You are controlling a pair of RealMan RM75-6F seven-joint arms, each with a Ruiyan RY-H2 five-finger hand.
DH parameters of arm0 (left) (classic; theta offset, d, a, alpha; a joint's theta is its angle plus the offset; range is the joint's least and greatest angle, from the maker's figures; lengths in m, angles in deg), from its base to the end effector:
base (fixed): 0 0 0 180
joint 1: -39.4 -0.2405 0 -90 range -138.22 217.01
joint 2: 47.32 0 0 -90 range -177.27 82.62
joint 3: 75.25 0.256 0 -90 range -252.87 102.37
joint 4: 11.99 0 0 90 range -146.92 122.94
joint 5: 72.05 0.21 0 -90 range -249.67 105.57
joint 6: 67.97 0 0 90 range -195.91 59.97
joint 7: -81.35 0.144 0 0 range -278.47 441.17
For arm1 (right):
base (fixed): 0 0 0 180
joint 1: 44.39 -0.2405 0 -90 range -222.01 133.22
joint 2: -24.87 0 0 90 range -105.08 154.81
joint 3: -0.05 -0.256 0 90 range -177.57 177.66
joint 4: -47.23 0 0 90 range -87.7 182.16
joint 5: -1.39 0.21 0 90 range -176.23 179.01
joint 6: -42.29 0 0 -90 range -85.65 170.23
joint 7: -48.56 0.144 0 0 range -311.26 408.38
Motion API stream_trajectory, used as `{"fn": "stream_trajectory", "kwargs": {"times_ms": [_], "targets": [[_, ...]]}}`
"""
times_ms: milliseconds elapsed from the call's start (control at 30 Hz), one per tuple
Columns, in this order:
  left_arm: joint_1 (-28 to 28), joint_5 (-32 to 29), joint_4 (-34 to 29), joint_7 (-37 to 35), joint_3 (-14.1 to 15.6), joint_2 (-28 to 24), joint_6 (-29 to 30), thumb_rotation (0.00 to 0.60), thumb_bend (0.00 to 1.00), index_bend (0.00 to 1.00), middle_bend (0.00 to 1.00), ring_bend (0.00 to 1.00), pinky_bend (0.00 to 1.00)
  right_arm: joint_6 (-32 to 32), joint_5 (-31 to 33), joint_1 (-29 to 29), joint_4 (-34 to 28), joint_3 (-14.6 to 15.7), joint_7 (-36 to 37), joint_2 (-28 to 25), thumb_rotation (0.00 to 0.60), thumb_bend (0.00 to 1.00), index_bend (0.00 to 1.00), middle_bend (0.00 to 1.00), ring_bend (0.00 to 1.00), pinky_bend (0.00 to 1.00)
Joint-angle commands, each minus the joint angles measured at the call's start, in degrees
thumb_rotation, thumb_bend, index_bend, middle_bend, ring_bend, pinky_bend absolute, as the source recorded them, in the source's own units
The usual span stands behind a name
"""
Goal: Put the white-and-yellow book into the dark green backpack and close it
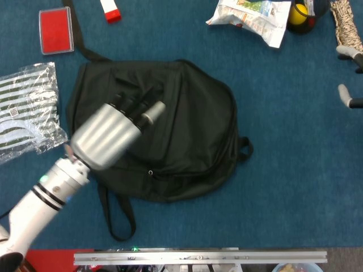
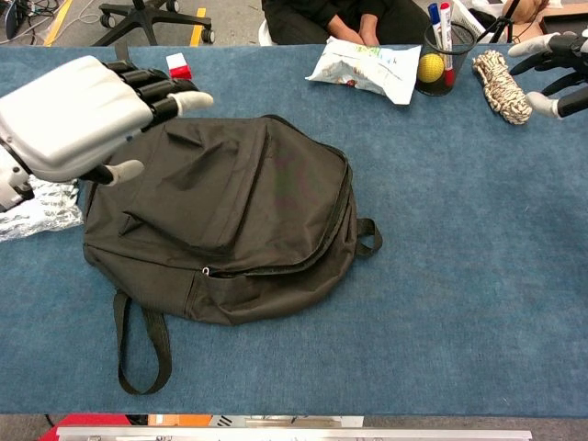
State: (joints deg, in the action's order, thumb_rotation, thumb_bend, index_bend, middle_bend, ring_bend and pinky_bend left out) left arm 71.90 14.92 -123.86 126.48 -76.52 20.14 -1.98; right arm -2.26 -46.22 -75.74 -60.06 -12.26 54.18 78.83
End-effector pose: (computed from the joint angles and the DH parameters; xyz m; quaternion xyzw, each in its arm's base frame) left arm -0.1334 0.2473 0.0729 -0.8263 -0.1053 -0.3326 0.4423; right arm -0.2327 -0.3067 0.1358 0.5538 -0.6343 0.3381 0.4202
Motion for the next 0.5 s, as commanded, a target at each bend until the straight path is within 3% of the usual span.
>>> {"fn": "stream_trajectory", "kwargs": {"times_ms": [33, 300, 500], "targets": [[-2.65, -3.23, 4.4, -6.55, -1.65, -1.13, 3.64, 0.6, 0.23, 0.11, 0.14, 0.19, 0.29, -7.37, -7.97, 3.4, 0.74, 2.66, -3.28, 1.12, 0.6, 0.48, 0.19, 0.2, 0.08, 0.18], [-6.65, -6.94, 11.54, -18.66, -3.03, -2.83, 7.55, 0.6, 0.23, 0.13, 0.16, 0.2, 0.3, -21.5, -21.99, 10.6, 6.69, 6.49, -4.83, 4.4, 0.6, 0.48, 0.27, 0.26, 0.12, 0.19], [-10.95, -10.21, 12.15, -25.5, -2.3, -6.0, 9.54, 0.6, 0.23, 0.19, 0.21, 0.21, 0.3, -29.16, -26.74, 14.81, 10.39, 8.57, -8.83, 5.87, 0.6, 0.48, 0.32, 0.31, 0.16, 0.21]]}}
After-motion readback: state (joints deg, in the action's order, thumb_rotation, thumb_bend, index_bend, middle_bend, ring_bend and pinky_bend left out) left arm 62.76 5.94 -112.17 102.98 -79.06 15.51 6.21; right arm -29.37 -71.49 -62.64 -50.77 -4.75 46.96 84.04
